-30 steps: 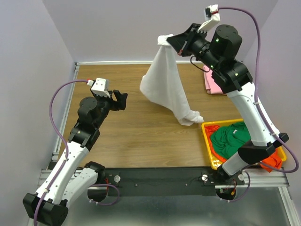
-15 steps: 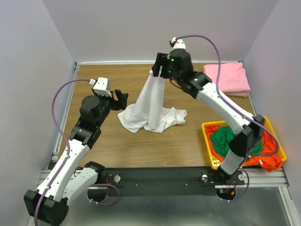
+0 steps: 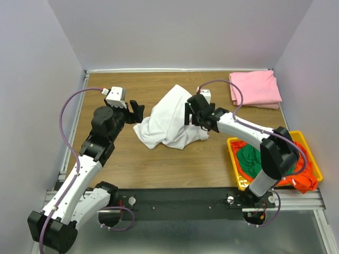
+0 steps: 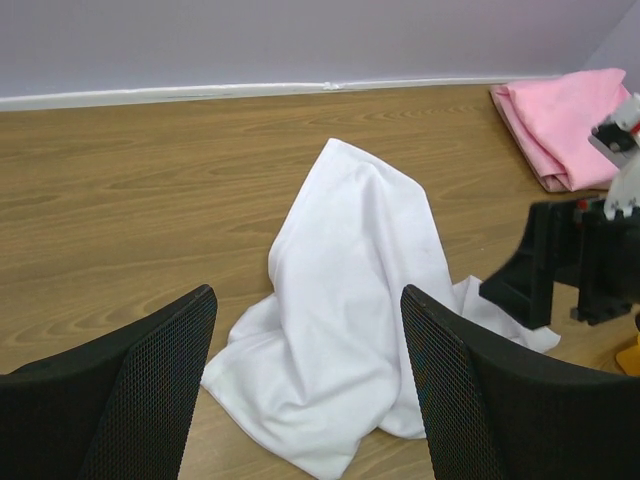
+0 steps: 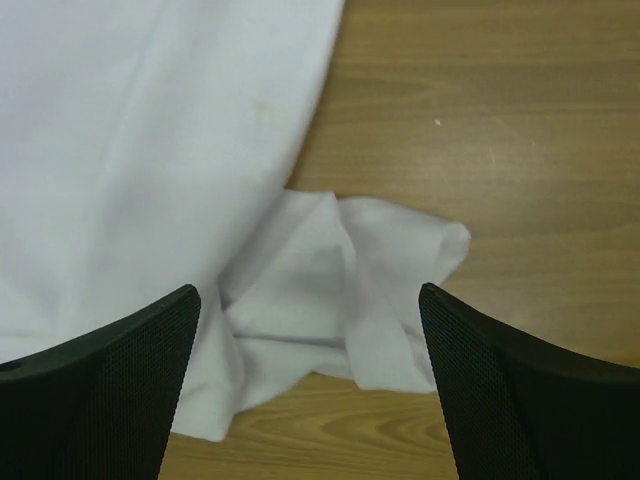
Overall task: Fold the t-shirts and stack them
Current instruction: Move the tshirt to the center of the board, then flatten the tshirt out
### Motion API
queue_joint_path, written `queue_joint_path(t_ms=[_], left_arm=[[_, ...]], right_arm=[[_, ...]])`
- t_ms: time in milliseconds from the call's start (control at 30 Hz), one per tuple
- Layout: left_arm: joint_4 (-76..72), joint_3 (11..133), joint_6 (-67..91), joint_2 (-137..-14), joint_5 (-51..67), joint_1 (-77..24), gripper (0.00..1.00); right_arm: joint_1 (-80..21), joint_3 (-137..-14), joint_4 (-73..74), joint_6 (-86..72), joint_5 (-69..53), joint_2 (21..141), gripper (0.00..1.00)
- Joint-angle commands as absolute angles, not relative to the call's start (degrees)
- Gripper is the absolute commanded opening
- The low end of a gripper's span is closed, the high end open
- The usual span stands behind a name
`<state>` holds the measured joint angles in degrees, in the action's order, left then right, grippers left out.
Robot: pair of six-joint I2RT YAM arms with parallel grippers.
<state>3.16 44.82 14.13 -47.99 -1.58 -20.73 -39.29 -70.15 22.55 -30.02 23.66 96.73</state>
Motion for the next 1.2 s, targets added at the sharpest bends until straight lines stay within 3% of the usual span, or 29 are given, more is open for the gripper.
queue_joint_path(t_ms=[0,167,267,367,400,467,600,833,1000,1067,1167], left_arm=[[4.57,44.91,13.45,-49.04,-2.38,-20.39,0.82],[4.92,45.17,13.45,-49.75,-1.5,-20.39,0.82],[4.92,45.18,13.45,-49.57,-1.41,-20.39,0.82],[4.83,45.0,13.45,-49.04,-1.49,-20.39,0.82],[4.75,44.91,13.36,-48.78,-1.49,-20.39,0.82],[4.66,44.91,13.45,-48.52,-1.41,-20.39,0.82],[4.57,44.91,13.45,-48.34,-1.06,-20.39,0.82],[4.57,44.83,13.36,-47.64,-1.4,-20.39,0.82],[4.48,44.82,13.18,-47.64,-1.49,-20.39,0.82],[4.48,44.82,13.18,-47.46,-1.49,-20.39,0.82],[4.57,44.82,13.18,-47.2,-1.93,-20.39,0.82]], right_arm=[[-39.38,-62.68,22.76,-36.03,23.55,93.35,0.95],[-39.37,-59.07,22.68,-36.47,26.71,94.04,0.91],[-39.37,-59.15,22.59,-36.47,28.3,96.58,0.83],[-39.29,-59.85,22.59,-36.56,26.73,98.0,0.63],[-39.37,-60.46,22.59,-36.21,25.67,98.17,0.41],[-39.38,-61.43,22.59,-35.34,22.09,97.39,0.14],[-39.38,-66.26,22.59,-30.33,11.01,96.42,0.0],[-42.96,-79.88,22.59,-27.6,-15.61,92.73,0.0],[-46.93,-86.39,20.41,-28.65,-25.3,89.66,0.01],[-47.02,-84.83,17.51,-30.05,-29.43,87.81,0.0],[-47.02,-79.29,14.33,-32.52,-26.47,84.03,0.0]])
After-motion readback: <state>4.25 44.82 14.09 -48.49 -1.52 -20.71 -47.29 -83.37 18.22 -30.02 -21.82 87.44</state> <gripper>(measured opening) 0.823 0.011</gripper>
